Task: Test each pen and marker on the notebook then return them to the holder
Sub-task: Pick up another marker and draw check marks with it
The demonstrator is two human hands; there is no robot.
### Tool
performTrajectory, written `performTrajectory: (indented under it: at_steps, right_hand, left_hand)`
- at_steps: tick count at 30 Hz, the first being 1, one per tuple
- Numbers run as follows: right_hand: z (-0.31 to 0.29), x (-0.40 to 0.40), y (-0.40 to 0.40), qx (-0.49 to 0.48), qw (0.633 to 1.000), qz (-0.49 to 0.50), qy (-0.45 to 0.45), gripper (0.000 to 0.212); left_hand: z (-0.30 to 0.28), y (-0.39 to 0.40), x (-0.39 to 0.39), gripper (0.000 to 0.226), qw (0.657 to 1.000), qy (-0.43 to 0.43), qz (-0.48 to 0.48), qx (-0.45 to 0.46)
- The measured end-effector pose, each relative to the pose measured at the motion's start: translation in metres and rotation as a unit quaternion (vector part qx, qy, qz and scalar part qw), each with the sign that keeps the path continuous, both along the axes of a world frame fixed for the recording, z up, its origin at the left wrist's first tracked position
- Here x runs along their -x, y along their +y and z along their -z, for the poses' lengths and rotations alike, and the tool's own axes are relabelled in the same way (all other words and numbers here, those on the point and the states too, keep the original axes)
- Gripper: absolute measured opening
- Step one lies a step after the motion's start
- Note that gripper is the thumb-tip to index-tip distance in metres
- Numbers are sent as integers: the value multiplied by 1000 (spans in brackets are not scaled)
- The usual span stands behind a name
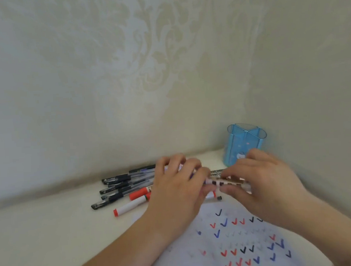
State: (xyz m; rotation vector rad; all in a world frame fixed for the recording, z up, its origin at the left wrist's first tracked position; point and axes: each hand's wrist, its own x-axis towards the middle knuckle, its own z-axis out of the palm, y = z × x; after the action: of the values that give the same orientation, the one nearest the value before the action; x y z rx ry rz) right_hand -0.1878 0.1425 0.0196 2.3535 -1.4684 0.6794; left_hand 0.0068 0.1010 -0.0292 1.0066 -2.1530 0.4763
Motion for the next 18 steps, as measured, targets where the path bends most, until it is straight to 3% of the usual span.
performTrajectory:
  at_steps: [1,3,4,6,9,13,15,18]
  right_hand:
    - [1,5,15,-37,994,7,-103,29]
    - [5,11,31,-105,930,9,-352,25]
    - [9,13,34,-116,891,1,-438,26]
    - [16,13,36,-131,839,-18,-527,39]
    - [23,4,38,-152,788,-93,-589,52]
    - [28,-9,42,-185,815,-92,-542,28]
    - [31,-9,41,-199,819,-79,-532,24]
    - [32,-5,40,-221,803,-89,-547,25]
  left_hand:
    - [-1,4,1,33,1000,-17,16,-8]
    - [-2,12,4,39,992,-2,91,-83]
    - [-2,16,4,42,985,16,120,-125]
    - [-2,24,6,40,980,24,135,-147]
    - [0,28,9,31,977,0,155,-147]
    - [1,31,8,21,958,-35,182,-218]
    - [1,34,8,29,942,-23,198,-269]
    - [-2,33,9,46,937,-19,214,-274]
